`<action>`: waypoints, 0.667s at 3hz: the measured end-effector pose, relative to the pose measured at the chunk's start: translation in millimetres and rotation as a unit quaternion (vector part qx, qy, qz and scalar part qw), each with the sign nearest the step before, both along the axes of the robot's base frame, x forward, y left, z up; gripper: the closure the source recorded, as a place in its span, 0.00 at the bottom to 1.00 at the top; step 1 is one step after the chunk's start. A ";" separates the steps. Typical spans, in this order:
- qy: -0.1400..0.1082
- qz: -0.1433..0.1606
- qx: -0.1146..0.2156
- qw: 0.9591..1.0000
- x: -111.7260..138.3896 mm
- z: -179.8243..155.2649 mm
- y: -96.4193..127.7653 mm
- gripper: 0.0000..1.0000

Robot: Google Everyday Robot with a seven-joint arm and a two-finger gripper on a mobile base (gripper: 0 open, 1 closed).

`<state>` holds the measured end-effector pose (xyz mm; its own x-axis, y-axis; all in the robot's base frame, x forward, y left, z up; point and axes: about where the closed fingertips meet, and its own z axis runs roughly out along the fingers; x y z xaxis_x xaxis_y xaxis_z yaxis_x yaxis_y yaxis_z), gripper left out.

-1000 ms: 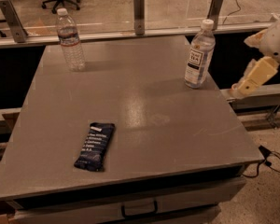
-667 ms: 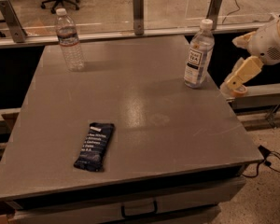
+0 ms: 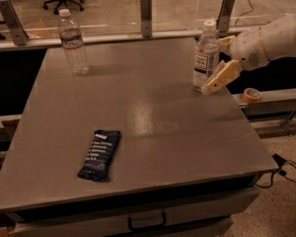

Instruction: Knock blue plastic bottle over

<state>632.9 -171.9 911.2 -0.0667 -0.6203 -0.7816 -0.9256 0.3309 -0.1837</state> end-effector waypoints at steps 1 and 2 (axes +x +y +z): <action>0.000 0.036 0.028 0.999 -5.3 3.3 36.4 0.00; -0.010 0.097 0.064 0.993 -30.3 29.6 92.2 0.00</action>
Offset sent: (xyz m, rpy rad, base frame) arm -0.0388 0.1151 0.0460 0.1639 -0.0450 0.2518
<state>602.6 -79.7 940.9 0.0607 -0.5161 -0.8544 -0.9707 0.1687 -0.1709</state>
